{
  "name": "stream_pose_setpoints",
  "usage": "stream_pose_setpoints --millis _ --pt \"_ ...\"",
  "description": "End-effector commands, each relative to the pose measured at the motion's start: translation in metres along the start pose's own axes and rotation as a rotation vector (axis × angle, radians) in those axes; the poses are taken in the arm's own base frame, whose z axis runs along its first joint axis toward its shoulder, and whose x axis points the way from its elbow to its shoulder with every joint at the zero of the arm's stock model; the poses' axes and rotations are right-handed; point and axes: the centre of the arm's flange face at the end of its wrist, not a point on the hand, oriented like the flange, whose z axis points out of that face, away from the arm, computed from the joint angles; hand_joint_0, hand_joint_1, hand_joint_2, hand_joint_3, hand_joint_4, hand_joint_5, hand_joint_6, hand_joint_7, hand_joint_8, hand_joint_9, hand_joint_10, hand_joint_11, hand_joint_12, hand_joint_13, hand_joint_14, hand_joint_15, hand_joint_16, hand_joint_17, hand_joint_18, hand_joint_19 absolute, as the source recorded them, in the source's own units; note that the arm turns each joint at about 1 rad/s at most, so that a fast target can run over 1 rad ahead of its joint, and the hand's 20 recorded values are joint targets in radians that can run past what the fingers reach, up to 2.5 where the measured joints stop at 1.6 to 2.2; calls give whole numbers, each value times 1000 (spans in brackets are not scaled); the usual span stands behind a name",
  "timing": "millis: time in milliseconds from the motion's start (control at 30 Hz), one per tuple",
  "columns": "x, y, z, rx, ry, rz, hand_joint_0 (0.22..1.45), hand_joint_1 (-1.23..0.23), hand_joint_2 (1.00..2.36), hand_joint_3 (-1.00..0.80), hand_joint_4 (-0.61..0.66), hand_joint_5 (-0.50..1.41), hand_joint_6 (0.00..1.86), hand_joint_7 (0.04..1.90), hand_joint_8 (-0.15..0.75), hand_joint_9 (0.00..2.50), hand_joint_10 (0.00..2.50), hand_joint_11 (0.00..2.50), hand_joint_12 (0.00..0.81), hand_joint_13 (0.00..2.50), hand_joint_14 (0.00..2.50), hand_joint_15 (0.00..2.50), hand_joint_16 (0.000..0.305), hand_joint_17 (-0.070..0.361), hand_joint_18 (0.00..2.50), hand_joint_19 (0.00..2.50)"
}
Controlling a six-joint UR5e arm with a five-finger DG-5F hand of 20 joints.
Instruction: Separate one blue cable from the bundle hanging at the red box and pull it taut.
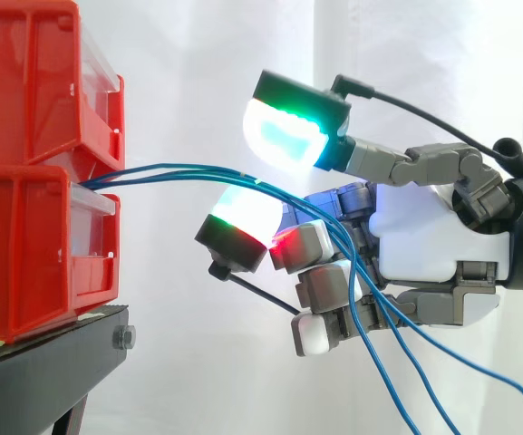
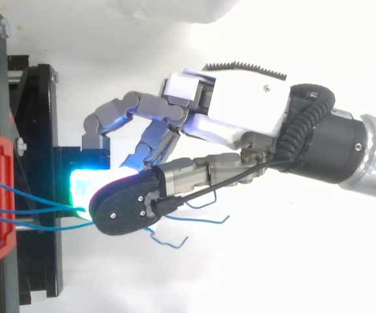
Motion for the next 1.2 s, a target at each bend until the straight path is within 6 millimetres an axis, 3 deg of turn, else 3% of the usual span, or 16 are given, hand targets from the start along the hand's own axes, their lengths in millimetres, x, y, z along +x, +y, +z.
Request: stream_pose_setpoints --millis 0,100,300,500,600,733,1167 --pt "0 0 0 0 0 0 545 -485 1000 -500 213 -184 782 1090 357 1226 21 1100 377 1341 25 868 41 92 1018 547" --pt "1 1 0 -1 -3 4 518 -487 1000 -500 235 -200 795 1041 365 1206 19 1122 391 1349 25 861 43 96 1039 527" --pt "2 0 0 0 -3 3 643 -746 1000 -500 205 -213 812 1020 345 1170 18 1183 385 1332 27 865 39 87 1016 522" --pt "2 0 0 -2 -5 4 743 -838 1017 -303 196 -220 830 1004 342 1152 18 1194 386 1326 27 872 38 85 1007 522" --pt "3 0 0 -2 -5 4 747 -823 1021 -251 187 -220 832 993 341 1148 18 1190 377 1324 27 871 37 84 1001 530" --pt "3 1 0 -4 -5 5 701 -684 1024 -152 224 -212 789 955 331 1150 18 1182 379 1327 26 877 37 84 996 545" --pt "7 0 -1 -2 -8 5 707 -588 1022 -182 224 -177 692 1070 343 1227 21 1132 362 1375 27 884 37 83 1012 540"
